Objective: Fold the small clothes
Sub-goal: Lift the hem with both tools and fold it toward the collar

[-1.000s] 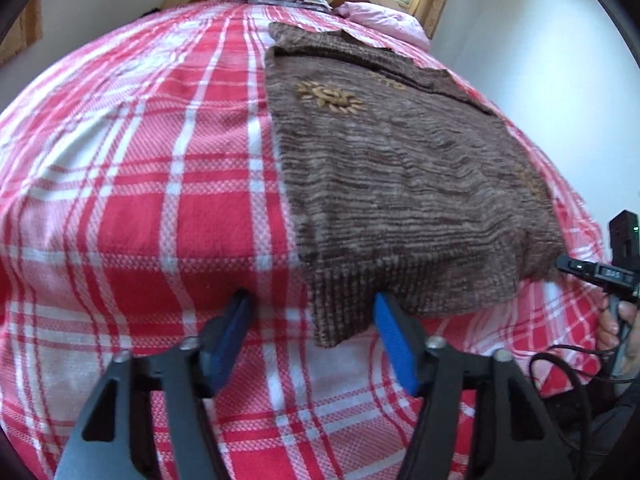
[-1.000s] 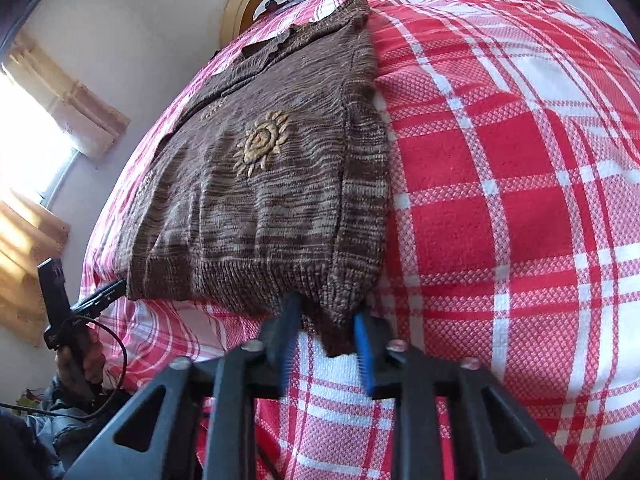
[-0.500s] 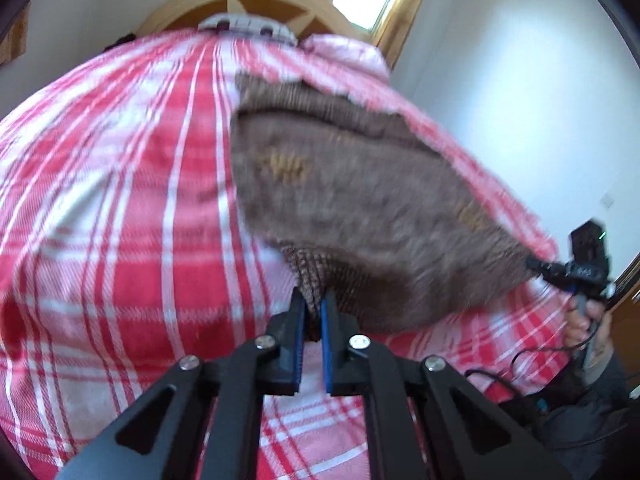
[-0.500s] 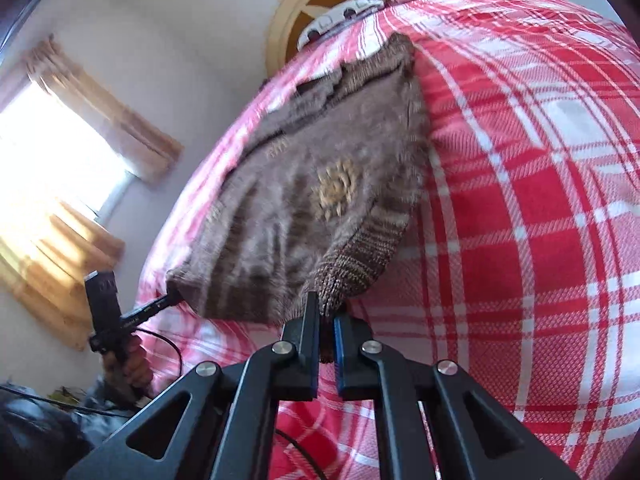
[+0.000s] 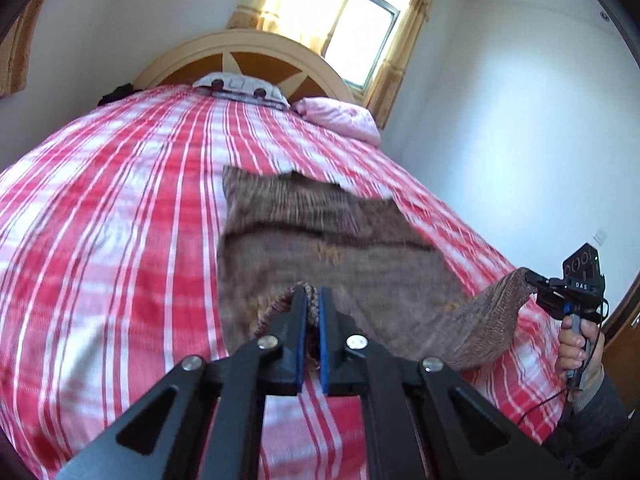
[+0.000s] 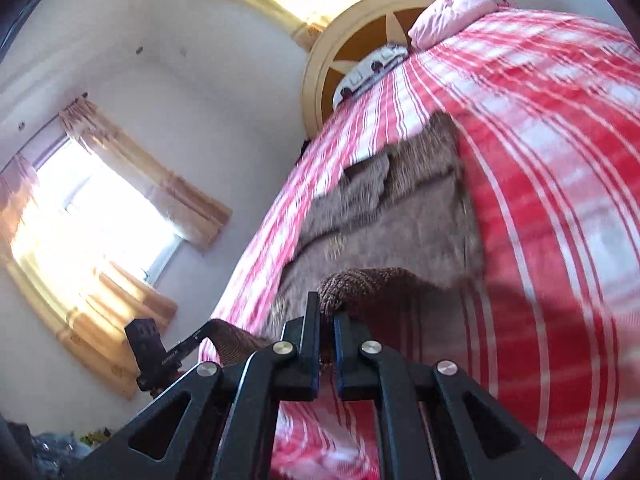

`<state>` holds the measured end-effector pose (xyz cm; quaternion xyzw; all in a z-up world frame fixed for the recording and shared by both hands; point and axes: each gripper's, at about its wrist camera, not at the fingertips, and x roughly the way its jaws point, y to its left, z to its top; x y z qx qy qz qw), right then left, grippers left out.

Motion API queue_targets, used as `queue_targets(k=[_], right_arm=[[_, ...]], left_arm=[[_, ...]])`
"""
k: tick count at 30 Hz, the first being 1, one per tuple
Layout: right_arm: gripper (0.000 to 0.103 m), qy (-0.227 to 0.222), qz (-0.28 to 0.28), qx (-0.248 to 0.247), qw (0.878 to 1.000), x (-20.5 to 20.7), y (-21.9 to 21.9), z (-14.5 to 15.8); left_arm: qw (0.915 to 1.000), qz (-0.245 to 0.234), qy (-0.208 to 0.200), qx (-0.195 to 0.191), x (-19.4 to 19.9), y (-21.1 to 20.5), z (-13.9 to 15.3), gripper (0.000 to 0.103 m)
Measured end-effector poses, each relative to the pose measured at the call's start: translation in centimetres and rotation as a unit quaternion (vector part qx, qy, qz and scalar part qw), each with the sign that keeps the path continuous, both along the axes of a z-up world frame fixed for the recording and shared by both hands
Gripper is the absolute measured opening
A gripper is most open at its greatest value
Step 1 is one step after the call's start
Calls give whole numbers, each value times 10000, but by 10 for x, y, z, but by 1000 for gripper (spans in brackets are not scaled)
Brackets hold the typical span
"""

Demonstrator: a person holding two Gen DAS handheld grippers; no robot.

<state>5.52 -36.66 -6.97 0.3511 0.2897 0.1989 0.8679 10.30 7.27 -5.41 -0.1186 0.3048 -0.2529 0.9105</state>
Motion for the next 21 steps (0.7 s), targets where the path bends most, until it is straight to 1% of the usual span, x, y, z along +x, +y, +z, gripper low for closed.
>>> queue_targets(k=[4,7,15,21], right_arm=[[4,-57,-184,25,9998,33,-14,14],[4,-72,-301,22,9995,60,-25,22],[4,-66,-495,40,9987,122,-43,31],[4,-22,-505,-51,9987,174,-52,35]], left_arm=[[9999,88,-84,-45,38,-3,15,5],[9998,141,-111,-63,64,-6,21,5],[9996,243,-139,-15,125,-19,28,5],[9992,250,-302,114,169,-28,39,5]])
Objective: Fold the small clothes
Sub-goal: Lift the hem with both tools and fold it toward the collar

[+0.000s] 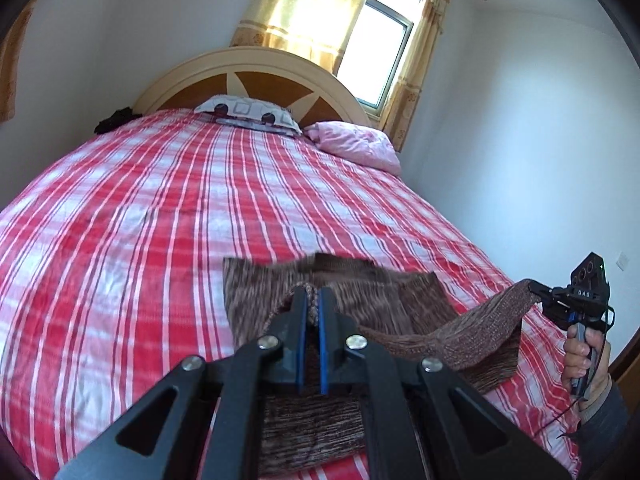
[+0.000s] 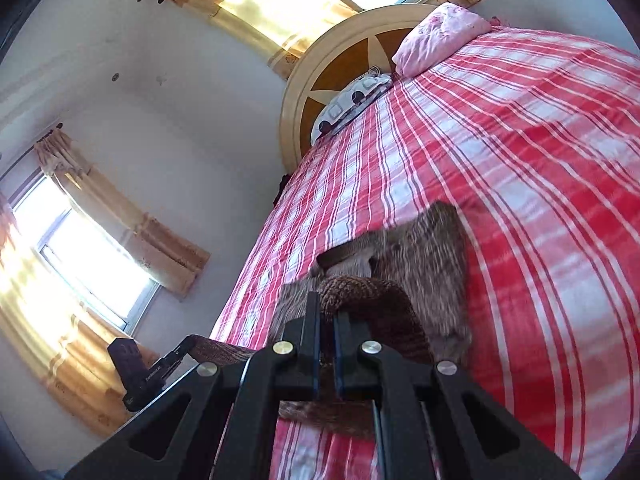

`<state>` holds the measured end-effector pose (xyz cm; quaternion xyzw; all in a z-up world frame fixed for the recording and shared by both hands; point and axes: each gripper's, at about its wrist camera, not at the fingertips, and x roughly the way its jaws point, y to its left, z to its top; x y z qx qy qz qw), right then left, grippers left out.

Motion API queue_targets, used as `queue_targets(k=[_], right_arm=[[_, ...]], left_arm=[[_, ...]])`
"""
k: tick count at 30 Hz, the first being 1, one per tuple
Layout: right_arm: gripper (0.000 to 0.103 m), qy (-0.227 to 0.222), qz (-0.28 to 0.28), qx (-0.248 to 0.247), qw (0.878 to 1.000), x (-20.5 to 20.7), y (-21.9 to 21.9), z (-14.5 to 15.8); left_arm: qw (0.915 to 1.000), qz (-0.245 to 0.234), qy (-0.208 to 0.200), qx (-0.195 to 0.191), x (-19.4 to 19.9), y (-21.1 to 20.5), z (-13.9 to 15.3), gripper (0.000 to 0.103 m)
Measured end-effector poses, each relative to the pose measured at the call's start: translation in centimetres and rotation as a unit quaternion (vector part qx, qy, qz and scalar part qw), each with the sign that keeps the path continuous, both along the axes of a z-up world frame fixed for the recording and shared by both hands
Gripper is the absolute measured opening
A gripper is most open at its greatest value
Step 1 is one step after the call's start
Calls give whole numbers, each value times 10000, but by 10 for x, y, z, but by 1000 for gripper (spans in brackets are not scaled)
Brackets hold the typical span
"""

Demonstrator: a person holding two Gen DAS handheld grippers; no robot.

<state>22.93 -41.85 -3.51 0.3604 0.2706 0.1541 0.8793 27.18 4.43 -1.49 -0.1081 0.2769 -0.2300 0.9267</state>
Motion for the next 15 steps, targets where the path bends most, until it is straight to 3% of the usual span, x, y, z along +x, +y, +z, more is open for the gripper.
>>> queue_targets(k=[5,8,15], right_arm=[[4,72,-34,-13,10000,48,-10,1],[4,181,-84,-57,9998,76,-17,-4],[4,687,-151,-171,9974,139,-32,-42]], left_arm=[[9998,104,55,146,44,-3,-5,5],[9993,172,312,135,81,-2,-21,5],[9956,309,815,340,140,-11,-61,5]])
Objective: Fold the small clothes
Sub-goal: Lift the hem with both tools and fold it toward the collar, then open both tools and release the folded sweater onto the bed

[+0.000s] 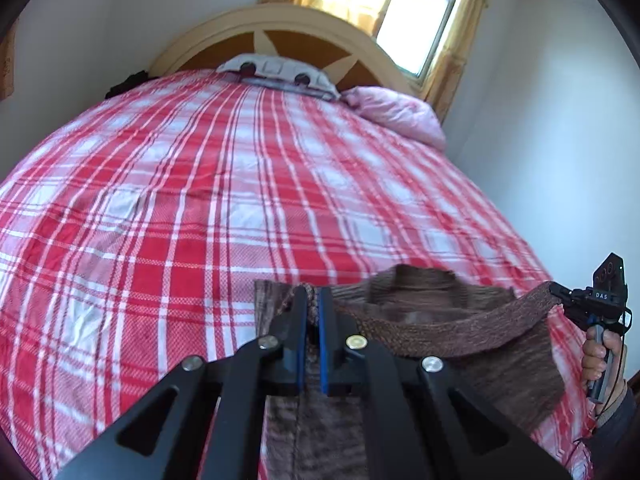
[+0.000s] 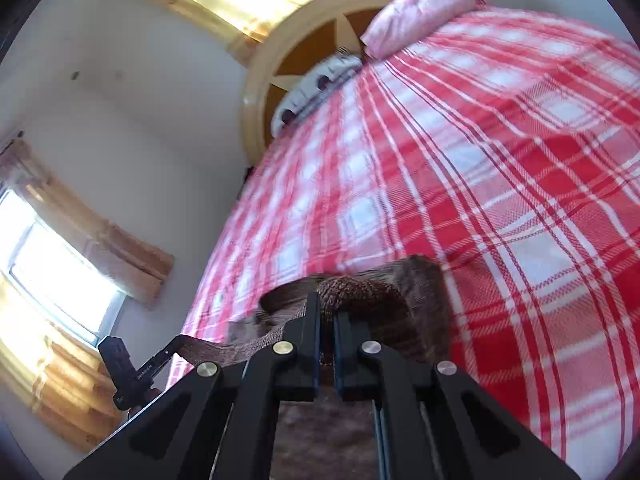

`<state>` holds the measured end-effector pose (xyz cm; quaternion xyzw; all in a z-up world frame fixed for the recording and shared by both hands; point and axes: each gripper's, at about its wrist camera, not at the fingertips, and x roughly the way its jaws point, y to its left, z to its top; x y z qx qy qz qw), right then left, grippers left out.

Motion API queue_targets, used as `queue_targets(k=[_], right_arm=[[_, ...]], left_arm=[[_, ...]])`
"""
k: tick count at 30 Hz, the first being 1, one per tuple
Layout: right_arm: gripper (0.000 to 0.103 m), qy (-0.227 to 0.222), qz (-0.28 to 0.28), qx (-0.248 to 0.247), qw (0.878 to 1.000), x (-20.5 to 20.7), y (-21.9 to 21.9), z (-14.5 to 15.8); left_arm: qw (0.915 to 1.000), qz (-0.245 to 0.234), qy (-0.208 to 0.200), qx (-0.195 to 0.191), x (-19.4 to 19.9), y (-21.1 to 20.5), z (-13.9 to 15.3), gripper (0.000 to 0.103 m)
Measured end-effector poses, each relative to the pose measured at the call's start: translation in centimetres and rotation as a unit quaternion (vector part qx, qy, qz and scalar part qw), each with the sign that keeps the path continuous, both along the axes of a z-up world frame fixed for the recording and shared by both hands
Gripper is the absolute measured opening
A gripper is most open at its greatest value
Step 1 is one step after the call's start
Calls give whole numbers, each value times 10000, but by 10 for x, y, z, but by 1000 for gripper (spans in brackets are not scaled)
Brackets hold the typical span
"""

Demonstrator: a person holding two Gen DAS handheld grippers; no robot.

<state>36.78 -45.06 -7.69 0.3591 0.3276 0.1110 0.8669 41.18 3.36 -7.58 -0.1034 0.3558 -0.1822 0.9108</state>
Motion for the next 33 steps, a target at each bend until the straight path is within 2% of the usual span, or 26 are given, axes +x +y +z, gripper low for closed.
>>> queue_targets(k=[7,11,12,13,14,15,16,17,20,24,26,28,30,33], right_arm=[[5,487,3,61,9988,47,-13,-43],[9,574,-56,-309,9979,55,-11,-48],[22,524,-104,-455,9975,54,-10,-46],[51,448,-126,-595,9971,50,-8,-42],[62,409,-89,-592,9974,50,-7,-40],[64,308,-51,-545,9980,46,-7,-37],[64,251,-20,-571,9981,42,-5,-32],[64,195,56,-601,9980,37,-2,-27],[64,186,527,-611,9966,26,20,-18],[64,494,1488,-837,9841,27,69,-22],[64,711,1781,-969,9766,37,92,-33],[64,970,1887,-1003,9721,48,102,-46],[64,1263,1882,-1045,9684,64,106,-58],[64,1054,1625,-1103,9748,81,101,-50]], left_arm=[[9993,213,125,269,18,-4,-11,6],[9988,361,64,313,14,2,-6,12],[9987,384,57,318,12,3,-4,13],[9988,362,67,308,9,3,-2,13],[9990,304,96,307,6,2,-1,13],[9994,164,115,298,-4,-1,2,13],[9995,56,114,304,-10,-4,3,13],[9993,-111,136,339,-20,-10,3,18],[9937,-637,185,901,-44,-39,-6,40],[9842,-827,343,1525,-40,-71,-24,40],[9812,-736,470,1722,-30,-77,-30,40],[9793,-652,616,1813,-18,-80,-35,40],[9784,-495,592,1917,-8,-78,-34,40],[9831,-56,568,1737,13,-66,-28,44]])
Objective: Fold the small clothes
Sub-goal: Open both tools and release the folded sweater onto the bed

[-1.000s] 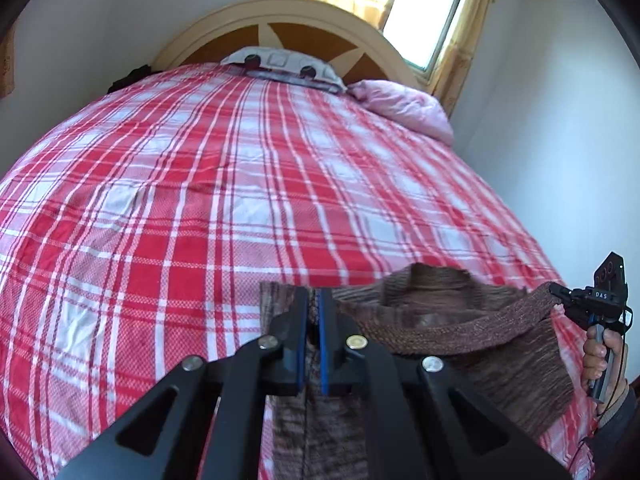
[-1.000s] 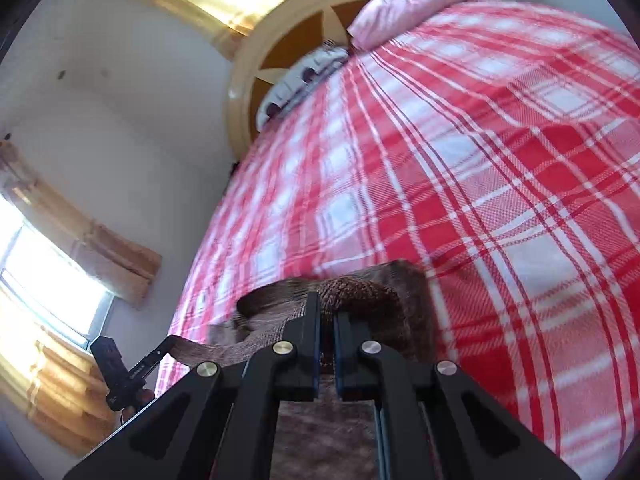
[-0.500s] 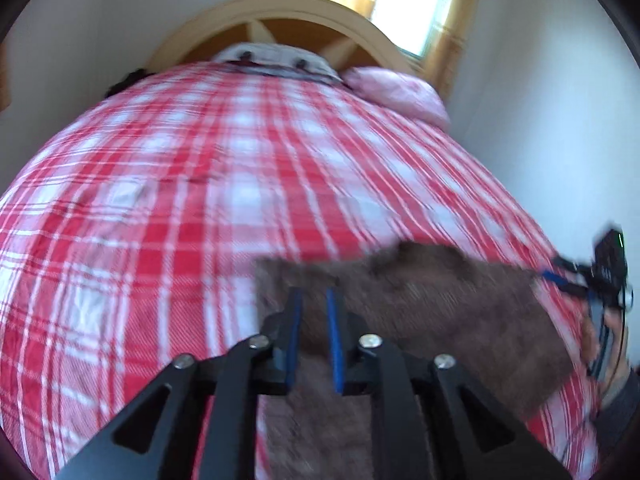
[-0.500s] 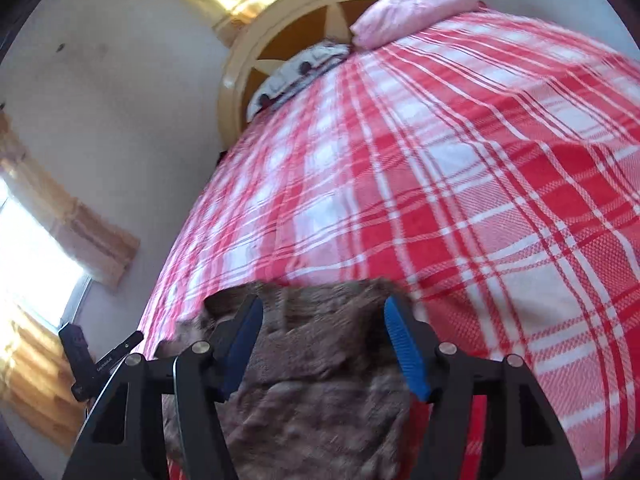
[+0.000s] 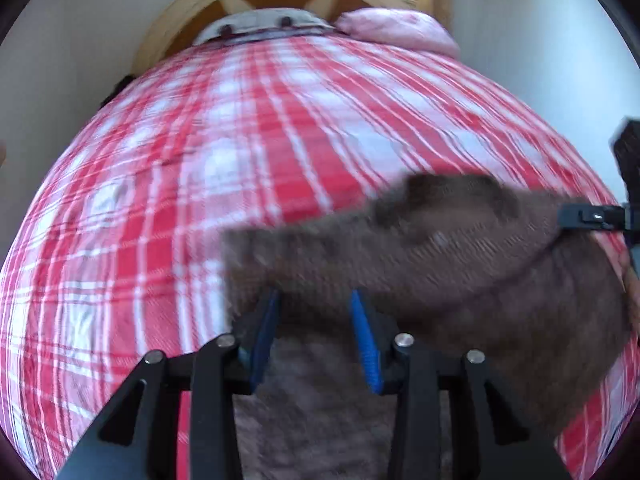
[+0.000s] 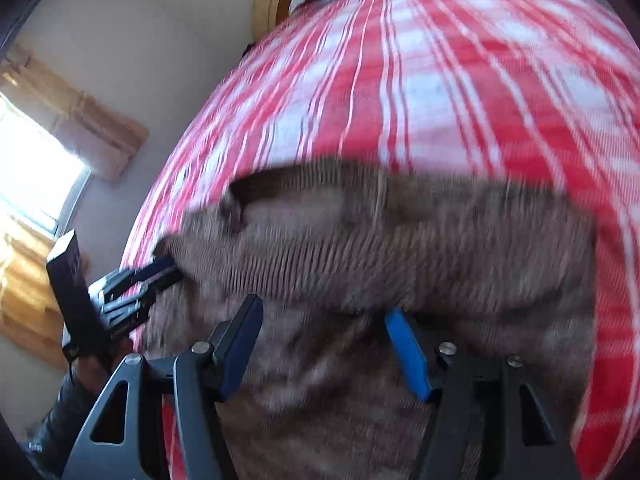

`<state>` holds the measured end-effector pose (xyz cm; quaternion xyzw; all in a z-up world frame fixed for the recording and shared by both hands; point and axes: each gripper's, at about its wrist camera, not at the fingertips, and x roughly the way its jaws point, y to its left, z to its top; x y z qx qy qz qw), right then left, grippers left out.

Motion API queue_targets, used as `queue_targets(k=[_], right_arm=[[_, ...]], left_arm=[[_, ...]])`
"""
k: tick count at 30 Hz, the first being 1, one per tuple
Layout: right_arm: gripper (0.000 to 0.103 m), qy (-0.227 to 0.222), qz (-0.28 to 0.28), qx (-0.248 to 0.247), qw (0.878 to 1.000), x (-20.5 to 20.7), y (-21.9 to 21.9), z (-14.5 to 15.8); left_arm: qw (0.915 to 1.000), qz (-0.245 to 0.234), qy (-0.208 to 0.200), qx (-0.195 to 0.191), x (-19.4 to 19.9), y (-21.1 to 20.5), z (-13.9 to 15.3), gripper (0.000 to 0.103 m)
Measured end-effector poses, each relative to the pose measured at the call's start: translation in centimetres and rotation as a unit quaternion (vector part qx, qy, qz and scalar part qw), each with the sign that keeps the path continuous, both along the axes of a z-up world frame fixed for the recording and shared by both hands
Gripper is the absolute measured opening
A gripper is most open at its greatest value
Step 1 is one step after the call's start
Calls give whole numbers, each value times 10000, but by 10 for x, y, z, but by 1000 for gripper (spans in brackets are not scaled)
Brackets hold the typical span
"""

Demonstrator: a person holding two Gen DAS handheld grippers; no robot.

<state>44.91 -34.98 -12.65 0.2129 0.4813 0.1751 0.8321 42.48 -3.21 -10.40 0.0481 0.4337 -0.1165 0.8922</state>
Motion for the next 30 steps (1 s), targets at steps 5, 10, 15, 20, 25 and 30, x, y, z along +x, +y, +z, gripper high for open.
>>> queue_targets(k=[5,10,15,20,25,30], right_arm=[[64,-609,-589,18,9964,24,-19,21],[64,-796,-682,9,9945,18,-20,25],[64,-636,-717,-475,9943,-27,-23,24],[64,-594,-813,-769,9919,-80,-35,23],[64,-502,-864,-949,9905,-102,-41,14],[64,-669,-840,-1075,9884,-114,-34,19]], left_arm=[[9981,589,17,-195,19,21,1,45],[9990,392,-100,-202,-7,20,6,46],[9998,71,-140,-79,-51,16,4,55],[9993,123,-7,351,-71,19,-17,54],[9993,147,-294,202,-60,21,7,53],[9997,215,131,-29,-42,24,5,51]])
